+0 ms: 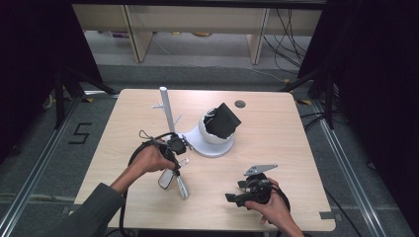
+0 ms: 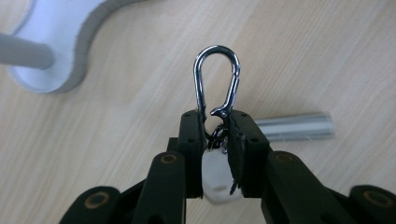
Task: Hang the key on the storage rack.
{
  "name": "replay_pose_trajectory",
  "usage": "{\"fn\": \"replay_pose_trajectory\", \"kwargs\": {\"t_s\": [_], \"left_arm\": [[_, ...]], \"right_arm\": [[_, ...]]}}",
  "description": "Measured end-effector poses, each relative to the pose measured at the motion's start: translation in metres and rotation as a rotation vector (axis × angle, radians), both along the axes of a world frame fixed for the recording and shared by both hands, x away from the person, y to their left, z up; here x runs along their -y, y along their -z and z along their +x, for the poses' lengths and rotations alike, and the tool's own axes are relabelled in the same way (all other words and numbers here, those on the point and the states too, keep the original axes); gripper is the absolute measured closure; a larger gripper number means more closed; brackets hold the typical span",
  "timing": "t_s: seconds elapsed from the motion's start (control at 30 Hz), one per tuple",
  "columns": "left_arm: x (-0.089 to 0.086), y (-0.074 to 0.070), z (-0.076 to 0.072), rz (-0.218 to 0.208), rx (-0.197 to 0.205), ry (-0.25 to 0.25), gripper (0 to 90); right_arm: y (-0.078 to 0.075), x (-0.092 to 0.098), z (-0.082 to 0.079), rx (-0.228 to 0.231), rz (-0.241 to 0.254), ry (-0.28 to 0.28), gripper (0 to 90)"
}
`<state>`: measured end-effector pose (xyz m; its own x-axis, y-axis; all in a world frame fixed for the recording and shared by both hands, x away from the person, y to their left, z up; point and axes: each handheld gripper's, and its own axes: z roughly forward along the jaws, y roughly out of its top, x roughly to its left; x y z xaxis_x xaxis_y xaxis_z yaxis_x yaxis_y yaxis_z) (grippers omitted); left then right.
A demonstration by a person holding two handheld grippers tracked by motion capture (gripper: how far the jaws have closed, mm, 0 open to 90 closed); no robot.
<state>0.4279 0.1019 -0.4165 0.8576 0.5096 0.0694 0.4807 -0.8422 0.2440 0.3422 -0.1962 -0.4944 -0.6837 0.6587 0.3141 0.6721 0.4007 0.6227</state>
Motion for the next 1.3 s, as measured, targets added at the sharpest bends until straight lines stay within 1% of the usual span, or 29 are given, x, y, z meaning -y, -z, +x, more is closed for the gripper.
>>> {"fn": "replay_pose_trajectory", "kwargs": {"t_s": [0.13,0.17,0.2,0.23,0.27,0.3,0.37,0.4,0.43,0.5,0.53,0.63,0.67,0.7,0.77,0.8,0.83,0.87,0.9,0.93,0.97,1.03,1.1,1.13,1.17,1.2,1.23,1.27,1.3], "left_arm": [[-0.012,-0.017,0.002,-0.015,0.026,-0.025,75.3],[-0.014,-0.021,0.002,-0.015,0.026,-0.027,75.3],[-0.016,-0.025,0.002,-0.016,0.04,-0.036,75.3],[-0.018,-0.028,0.003,-0.012,0.045,-0.041,75.3],[-0.02,-0.029,0.002,-0.013,0.044,-0.047,75.3],[-0.021,-0.032,0.003,-0.013,0.047,-0.048,75.3],[-0.021,-0.034,0.003,-0.015,0.051,-0.052,75.3],[-0.022,-0.037,0.003,-0.007,0.04,-0.051,75.3],[-0.024,-0.041,0.004,-0.006,0.047,-0.054,75.3],[-0.026,-0.045,0.005,0.0,0.04,-0.056,75.3],[-0.028,-0.048,0.005,0.0,0.044,-0.058,75.3],[-0.036,-0.056,0.007,-0.014,0.043,-0.075,75.3],[-0.038,-0.058,0.008,-0.016,0.043,-0.08,75.2],[-0.04,-0.059,0.008,-0.02,0.045,-0.083,75.3],[-0.046,-0.063,0.008,-0.027,0.043,-0.094,75.3],[-0.049,-0.065,0.009,-0.029,0.048,-0.103,75.3],[-0.052,-0.067,0.01,-0.024,0.051,-0.108,75.2],[-0.056,-0.069,0.011,-0.027,0.053,-0.117,75.3],[-0.06,-0.072,0.011,-0.039,0.065,-0.139,75.2],[-0.062,-0.074,0.012,-0.042,0.069,-0.146,75.2],[-0.066,-0.077,0.013,-0.028,0.068,-0.144,75.3],[-0.072,-0.082,0.015,-0.035,0.079,-0.161,75.2],[-0.079,-0.087,0.018,-0.033,0.089,-0.168,75.2],[-0.081,-0.089,0.018,-0.042,0.091,-0.185,75.2],[-0.085,-0.093,0.02,-0.034,0.097,-0.181,75.3],[-0.087,-0.096,0.021,-0.031,0.105,-0.184,75.3],[-0.089,-0.098,0.021,-0.035,0.108,-0.196,75.2],[-0.091,-0.102,0.022,-0.04,0.115,-0.206,75.3],[-0.092,-0.104,0.022,-0.041,0.112,-0.21,75.2]], "right_arm": [[0.0,0.0,0.001,-0.004,0.0,0.002,24.9],[0.0,0.0,0.0,-0.001,0.004,0.006,24.9],[0.0,0.0,0.001,-0.001,0.006,0.007,24.9],[0.0,0.0,0.001,-0.009,0.004,0.002,24.9],[0.0,0.0,0.001,-0.013,0.007,0.005,24.8],[0.001,0.0,0.001,-0.004,0.006,0.0,24.8],[0.001,0.0,0.002,-0.002,0.007,0.001,24.8],[0.0,0.0,0.001,-0.007,0.003,0.006,24.8],[0.0,0.0,0.002,-0.007,0.005,0.002,24.8],[0.0,0.0,0.001,-0.016,0.01,0.002,24.8],[0.0,0.0,0.002,-0.015,0.01,0.004,24.8],[0.0,0.0,0.002,-0.025,0.015,0.003,24.8],[0.0,0.0,0.002,-0.014,0.008,0.002,24.8],[0.0,0.0,0.002,-0.012,0.007,0.002,24.8],[0.001,0.0,0.002,-0.024,0.019,0.002,24.8],[0.0,0.0,0.002,-0.024,0.014,0.003,24.8],[0.0,0.0,0.002,-0.011,0.01,0.005,24.8],[0.0,0.0,0.002,-0.012,0.006,0.007,24.8],[0.0,0.0,0.002,-0.013,0.006,0.006,24.8],[0.0,0.0,0.002,-0.013,0.008,0.006,24.8],[0.0,0.0,0.002,-0.012,0.008,0.006,24.8],[0.0,-0.001,0.001,-0.032,0.013,0.017,24.7],[0.0,-0.001,0.002,-0.023,0.012,0.01,24.7],[0.001,-0.001,0.003,-0.014,0.013,0.001,24.7],[0.001,-0.001,0.003,-0.014,0.016,0.0,24.8],[0.0,-0.001,0.003,-0.024,0.013,0.007,24.8],[0.0,-0.001,0.003,-0.018,0.012,0.005,24.7],[0.001,-0.001,0.003,-0.022,0.018,0.001,24.8],[0.0,-0.001,0.003,-0.032,0.015,0.011,24.7]]}}
